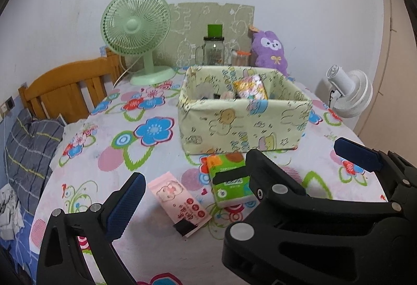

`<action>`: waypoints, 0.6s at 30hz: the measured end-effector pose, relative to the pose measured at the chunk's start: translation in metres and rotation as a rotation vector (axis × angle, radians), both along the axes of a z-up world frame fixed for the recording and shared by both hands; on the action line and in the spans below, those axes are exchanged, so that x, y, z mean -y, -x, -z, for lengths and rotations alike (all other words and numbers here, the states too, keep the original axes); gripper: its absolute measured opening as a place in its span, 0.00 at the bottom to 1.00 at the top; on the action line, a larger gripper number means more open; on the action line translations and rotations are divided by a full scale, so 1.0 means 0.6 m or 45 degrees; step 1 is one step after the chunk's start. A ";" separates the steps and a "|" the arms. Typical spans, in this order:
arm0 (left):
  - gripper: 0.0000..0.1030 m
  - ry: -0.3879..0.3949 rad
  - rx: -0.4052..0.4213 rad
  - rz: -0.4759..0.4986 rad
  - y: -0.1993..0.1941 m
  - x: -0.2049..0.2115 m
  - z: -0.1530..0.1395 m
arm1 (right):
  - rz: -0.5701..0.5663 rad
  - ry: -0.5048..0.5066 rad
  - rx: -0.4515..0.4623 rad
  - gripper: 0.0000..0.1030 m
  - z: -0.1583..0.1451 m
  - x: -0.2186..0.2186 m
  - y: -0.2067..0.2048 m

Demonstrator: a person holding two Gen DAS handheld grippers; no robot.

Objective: Organize soft objects
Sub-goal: 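Move the right gripper toward the green tissue pack while the left gripper nears the pink card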

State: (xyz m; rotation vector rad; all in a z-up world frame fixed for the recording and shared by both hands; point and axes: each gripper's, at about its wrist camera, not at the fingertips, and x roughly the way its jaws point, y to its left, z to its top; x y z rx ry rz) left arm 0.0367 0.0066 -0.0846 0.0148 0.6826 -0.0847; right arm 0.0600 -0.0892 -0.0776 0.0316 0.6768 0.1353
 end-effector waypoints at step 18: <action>0.96 0.018 -0.144 -0.082 -0.031 -0.050 0.066 | -0.075 0.057 -0.154 1.00 0.072 -0.057 -0.047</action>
